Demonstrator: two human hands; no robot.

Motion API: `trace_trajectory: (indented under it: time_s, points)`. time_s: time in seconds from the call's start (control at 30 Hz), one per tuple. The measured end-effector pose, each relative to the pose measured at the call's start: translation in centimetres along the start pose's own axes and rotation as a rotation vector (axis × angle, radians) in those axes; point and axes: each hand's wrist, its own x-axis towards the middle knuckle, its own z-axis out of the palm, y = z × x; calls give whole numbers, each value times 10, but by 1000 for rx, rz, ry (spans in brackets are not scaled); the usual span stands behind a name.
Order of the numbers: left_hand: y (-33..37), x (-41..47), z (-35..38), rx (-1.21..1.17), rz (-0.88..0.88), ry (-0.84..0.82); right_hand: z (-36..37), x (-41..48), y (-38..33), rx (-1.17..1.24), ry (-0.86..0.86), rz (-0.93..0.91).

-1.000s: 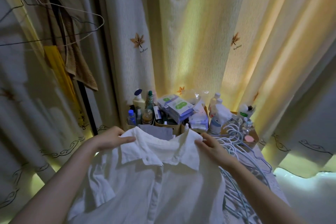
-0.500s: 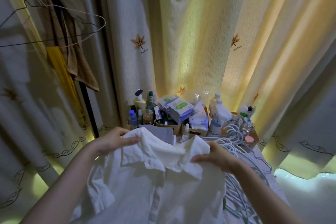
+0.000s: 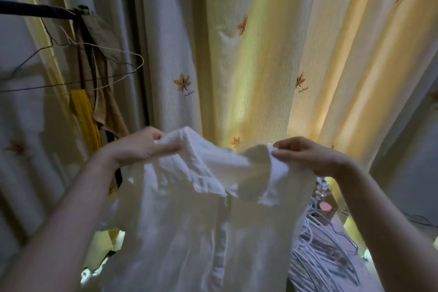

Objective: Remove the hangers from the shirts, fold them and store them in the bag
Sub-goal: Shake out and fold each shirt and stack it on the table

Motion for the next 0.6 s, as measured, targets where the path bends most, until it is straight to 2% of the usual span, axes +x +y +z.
trace_trajectory:
  time_s: [0.07, 0.2, 0.33, 0.4, 0.5, 0.6]
  points:
    - [-13, -3, 25, -21, -81, 36, 18, -3, 18, -55, 138, 69]
    - [-35, -13, 95, -221, -151, 215, 73, -3, 61, -116, 630, 180]
    - [-24, -16, 153, -353, -166, 456, 128, 0, 68, 13, 885, 174]
    - [-13, -19, 178, -375, -144, 520, 150, 5, 56, 74, 887, 123]
    - [-1, -29, 206, -434, -61, 542, 174, 11, 36, 113, 748, 60]
    - [3, -41, 214, -452, 23, 560, 182, 10, 30, 157, 698, 62]
